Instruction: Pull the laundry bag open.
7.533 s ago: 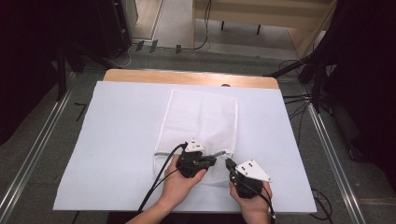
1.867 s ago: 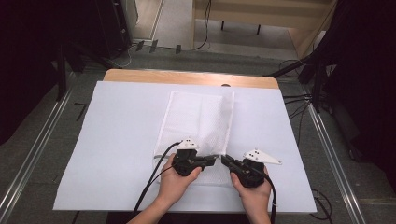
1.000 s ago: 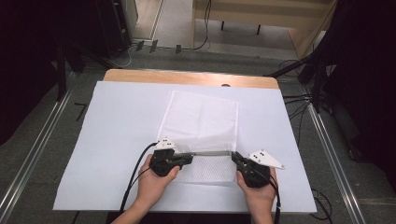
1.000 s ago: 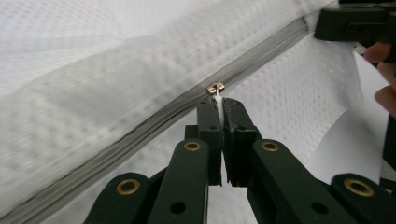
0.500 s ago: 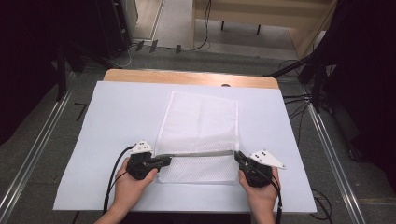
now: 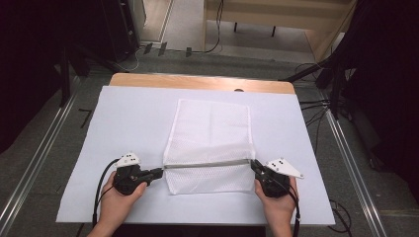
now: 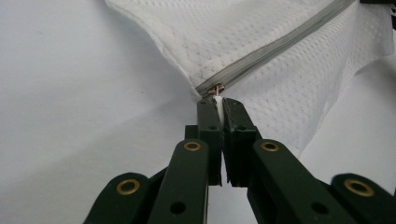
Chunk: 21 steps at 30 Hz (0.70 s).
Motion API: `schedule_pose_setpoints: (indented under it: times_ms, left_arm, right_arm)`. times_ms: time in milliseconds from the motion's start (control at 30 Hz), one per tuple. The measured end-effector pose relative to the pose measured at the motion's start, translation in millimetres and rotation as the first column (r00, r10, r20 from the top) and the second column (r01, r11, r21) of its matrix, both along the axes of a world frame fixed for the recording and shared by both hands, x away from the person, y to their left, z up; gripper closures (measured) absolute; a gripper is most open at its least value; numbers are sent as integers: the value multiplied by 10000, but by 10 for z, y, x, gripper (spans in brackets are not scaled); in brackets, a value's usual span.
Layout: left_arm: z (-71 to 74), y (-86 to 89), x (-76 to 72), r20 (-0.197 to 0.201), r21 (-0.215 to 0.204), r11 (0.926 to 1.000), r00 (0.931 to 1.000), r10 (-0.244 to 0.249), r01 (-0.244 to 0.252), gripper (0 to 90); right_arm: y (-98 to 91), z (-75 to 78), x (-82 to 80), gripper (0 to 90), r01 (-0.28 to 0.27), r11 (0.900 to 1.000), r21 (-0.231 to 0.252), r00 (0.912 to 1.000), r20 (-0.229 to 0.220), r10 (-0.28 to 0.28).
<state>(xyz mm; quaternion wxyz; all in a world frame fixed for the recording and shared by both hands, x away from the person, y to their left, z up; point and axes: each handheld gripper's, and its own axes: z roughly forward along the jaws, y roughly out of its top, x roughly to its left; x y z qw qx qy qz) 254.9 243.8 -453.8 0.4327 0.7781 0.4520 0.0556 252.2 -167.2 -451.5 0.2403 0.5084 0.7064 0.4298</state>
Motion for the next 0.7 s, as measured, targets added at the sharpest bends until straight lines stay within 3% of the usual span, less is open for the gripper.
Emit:
schedule_pose_setpoints:
  times_ms: [233, 400, 433, 467, 500, 567, 600, 633, 700]
  left_arm:
    - [-10, 69, -25, -62, -121, 9999, 10000, 12, -13, 880]
    - [-16, 120, -62, 32, -259, 9997, 10000, 13, -12, 866]
    - [-20, 135, -72, 220, -255, 9996, 9997, -111, 117, 866]
    - [-21, 147, -82, 447, -399, 9991, 9989, -145, 162, 787]
    - [-15, 172, -99, 782, -648, 9979, 9969, -42, 93, 456]
    - [7, 232, -136, 1095, -863, 9963, 9939, 142, -47, 360]
    - [18, 266, -155, 1259, -924, 9956, 9917, 260, -144, 360]
    - [38, 331, -178, 1482, -937, 9949, 9876, 514, -377, 258]
    - [47, 364, -187, 1555, -963, 9943, 9860, 609, -462, 172]
  right_arm:
    - [2, -7, 6, 879, -83, 10000, -18, 10000, -30, 83]
    - [29, -15, 6, 873, -254, 9997, 34, 9997, -46, 254]
    - [29, -15, 6, 873, -254, 9997, 34, 9997, -46, 254]
    - [26, -18, 6, 857, -345, 9994, 96, 9994, -30, 346]
    - [-8, -30, 12, 722, -739, 9963, 447, 9972, 122, 734]
    - [-40, -38, 11, 566, -966, 9923, 772, 9953, 180, 954]
    - [-40, -38, 11, 566, -966, 9923, 772, 9953, 180, 954]
    - [-58, -37, 6, 457, -1019, 9917, 783, 9946, 273, 1000]
    - [-63, -34, 1, 413, -1003, 9925, 704, 9946, 347, 981]
